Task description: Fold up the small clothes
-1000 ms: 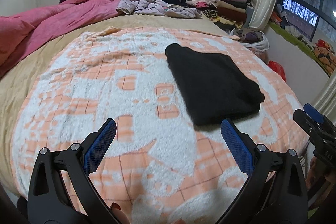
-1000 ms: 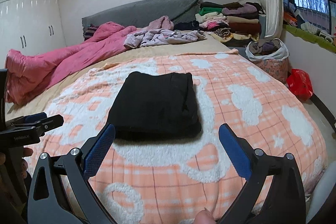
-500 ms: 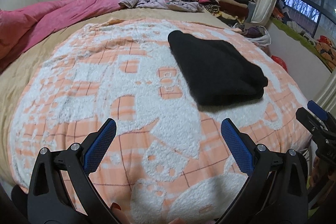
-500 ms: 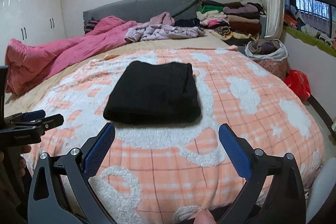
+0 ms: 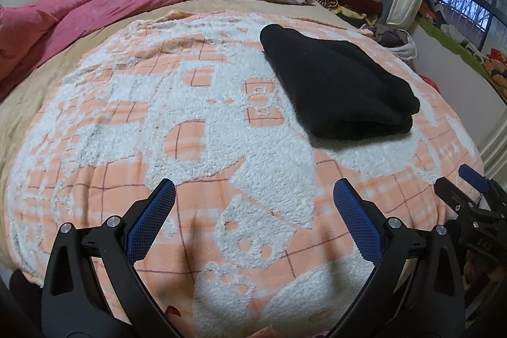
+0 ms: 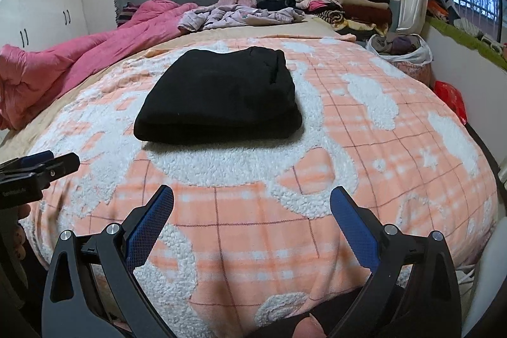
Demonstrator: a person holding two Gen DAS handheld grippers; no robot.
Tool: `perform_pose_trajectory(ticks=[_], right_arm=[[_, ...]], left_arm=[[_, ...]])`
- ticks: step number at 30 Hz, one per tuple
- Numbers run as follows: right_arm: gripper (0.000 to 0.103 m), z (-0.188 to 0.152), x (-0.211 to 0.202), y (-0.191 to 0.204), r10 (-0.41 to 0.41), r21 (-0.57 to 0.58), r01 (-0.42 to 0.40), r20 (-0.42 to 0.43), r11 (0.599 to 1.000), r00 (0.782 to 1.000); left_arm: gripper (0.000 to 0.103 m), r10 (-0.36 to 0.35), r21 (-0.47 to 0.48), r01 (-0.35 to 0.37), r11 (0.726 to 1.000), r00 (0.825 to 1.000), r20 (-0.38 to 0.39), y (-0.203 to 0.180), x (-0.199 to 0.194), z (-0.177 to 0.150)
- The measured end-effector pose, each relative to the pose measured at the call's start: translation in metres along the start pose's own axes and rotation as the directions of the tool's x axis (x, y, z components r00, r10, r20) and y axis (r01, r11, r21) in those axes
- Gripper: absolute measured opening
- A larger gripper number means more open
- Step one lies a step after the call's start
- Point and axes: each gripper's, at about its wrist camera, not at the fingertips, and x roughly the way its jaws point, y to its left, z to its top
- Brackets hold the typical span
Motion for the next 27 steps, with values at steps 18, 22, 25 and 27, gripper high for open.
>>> perform_pose_trajectory(ticks=[18, 22, 25, 27], right_arm=[[0.098, 0.0004, -0.0005, -0.0017, 0.003, 0.004, -0.003, 0.006, 1.000, 1.000], [0.098, 0.0007, -0.0010, -0.0024, 0.004, 0.004, -0.004, 0.007, 1.000, 1.000], [0.098, 0.0007, -0.0011, -0.0023, 0.003, 0.003, -0.003, 0.007, 1.000, 1.000], [0.098, 0.0007, -0.0011, -0.0020, 0.002, 0.003, -0.002, 0.007, 1.000, 1.000]], left_arm=[[0.093, 0.002, 0.001, -0.002, 1.000, 1.000, -0.003, -0.0003, 0.0015, 0.0001], [0.093, 0.005, -0.001, -0.005, 1.000, 1.000, -0.004, 0.0001, 0.0009, 0.0007], [0.093, 0.005, -0.001, -0.005, 1.000, 1.000, -0.004, 0.0001, 0.0008, 0.0007], [0.093, 0.004, 0.000, -0.004, 1.000, 1.000, -0.005, 0.0001, 0.0008, 0.0006]])
